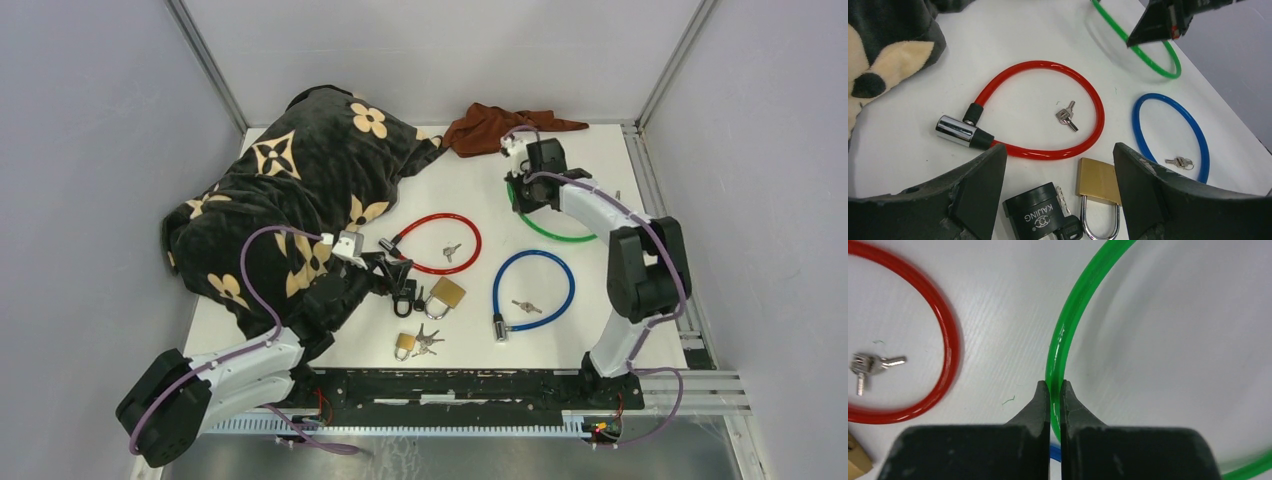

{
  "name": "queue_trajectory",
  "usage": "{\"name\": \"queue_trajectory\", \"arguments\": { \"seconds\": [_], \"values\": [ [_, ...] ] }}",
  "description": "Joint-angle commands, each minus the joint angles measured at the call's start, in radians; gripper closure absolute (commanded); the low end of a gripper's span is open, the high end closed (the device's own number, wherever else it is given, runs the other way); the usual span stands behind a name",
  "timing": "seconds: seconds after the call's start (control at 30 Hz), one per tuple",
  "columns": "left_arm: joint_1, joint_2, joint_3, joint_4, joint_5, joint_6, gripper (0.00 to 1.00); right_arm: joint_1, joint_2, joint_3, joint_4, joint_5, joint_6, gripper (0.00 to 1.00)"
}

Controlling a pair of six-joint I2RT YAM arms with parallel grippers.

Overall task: Lock with the key
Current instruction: Pick up the lock from the center of the board.

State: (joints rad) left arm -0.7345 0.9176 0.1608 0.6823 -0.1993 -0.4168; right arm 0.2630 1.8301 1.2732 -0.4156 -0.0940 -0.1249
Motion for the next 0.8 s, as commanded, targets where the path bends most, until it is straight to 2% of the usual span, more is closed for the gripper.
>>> {"name": "queue_trajectory", "arguments": {
  "seconds": [0.0, 0.23, 0.4, 0.57, 0.77],
  "values": [
    [0.006, 0.026, 0.05, 0.015, 0.043, -0.027, 0.17, -0.004, -0.183, 0.01, 0.177, -0.025, 0.067, 1.0],
    [-0.015, 0.184, 0.197, 0.026, 0.106, -0.018, 0.19, -0.008, -0.473, -0.205, 0.441, -0.063, 0.264, 1.0],
    [-0.143, 0.379, 0.354, 0.144, 0.147, 0.086, 0.17, -0.007, -0.68, -0.345, 0.612, -0.039, 0.39, 1.0],
    [-0.232, 0.581, 0.554, 0.223, 0.088, 0.121, 0.15, -0.007, -0.81, -0.485, 0.747, -0.048, 0.512, 1.0],
    [-0.278, 0.786, 0.764, 0.283, 0.112, 0.208, 0.14, -0.006, -0.92, -0.57, 0.857, -0.071, 0.632, 1.0]
  ]
}}
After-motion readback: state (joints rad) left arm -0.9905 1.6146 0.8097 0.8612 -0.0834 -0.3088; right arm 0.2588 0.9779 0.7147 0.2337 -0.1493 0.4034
